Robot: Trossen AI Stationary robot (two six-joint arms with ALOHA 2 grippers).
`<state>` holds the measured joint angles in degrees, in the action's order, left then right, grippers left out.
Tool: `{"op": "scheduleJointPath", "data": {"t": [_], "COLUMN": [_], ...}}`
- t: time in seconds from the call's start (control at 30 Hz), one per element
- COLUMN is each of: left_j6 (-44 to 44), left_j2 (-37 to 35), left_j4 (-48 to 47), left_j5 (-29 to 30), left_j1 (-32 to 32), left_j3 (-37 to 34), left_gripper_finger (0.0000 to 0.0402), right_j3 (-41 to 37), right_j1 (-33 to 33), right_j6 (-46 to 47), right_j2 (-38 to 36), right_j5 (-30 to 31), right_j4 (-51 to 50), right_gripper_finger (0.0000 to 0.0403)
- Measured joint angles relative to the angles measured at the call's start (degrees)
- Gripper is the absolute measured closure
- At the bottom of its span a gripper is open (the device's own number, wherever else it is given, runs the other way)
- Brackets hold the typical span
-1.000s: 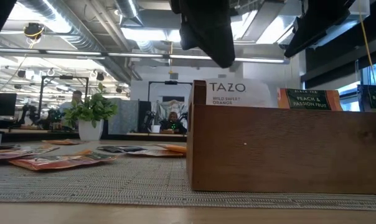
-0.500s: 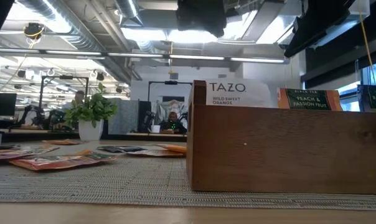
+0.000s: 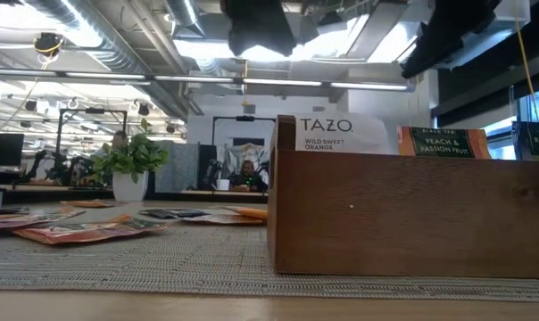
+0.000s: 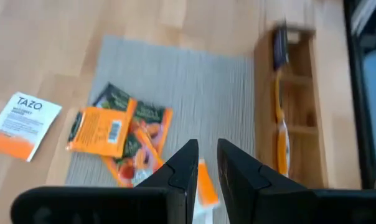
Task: Pick & Place Tea
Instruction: Put the orange tea bag into the left compartment of the wooden organizer
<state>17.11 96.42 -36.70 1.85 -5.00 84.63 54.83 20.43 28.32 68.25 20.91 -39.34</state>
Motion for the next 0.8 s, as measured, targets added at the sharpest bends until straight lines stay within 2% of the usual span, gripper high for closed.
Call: {"op": "scheduleJointPath", "data": {"t": [0.1,0.23,0.5,0.8], "left_j6": [2.0,3.3,2.9,-6.9], "left_j2": [-3.5,-5.0,-4.5,-4.8], "left_j4": [11.1,19.8,21.3,18.0], "left_j5": [-0.1,-0.3,-0.2,-2.9], "left_j1": [1.9,4.0,6.7,8.5], "left_j3": [-8.9,-16.5,-20.8,-20.7], "left_gripper_finger": [0.0345,0.0345,0.0345,0.0345], "right_j3": [0.0,0.0,0.0,0.0], "right_j1": [-0.7,-4.1,-13.9,-19.7], "right_j6": [-0.1,-0.3,-5.1,-9.1], "right_j2": [0.0,0.0,0.0,3.1], "right_j5": [0.0,-0.2,-2.8,-3.0], "right_j4": [4.4,10.1,12.9,15.4], "right_gripper_finger": [0.0254,0.0254,0.0254,0.0254]}}
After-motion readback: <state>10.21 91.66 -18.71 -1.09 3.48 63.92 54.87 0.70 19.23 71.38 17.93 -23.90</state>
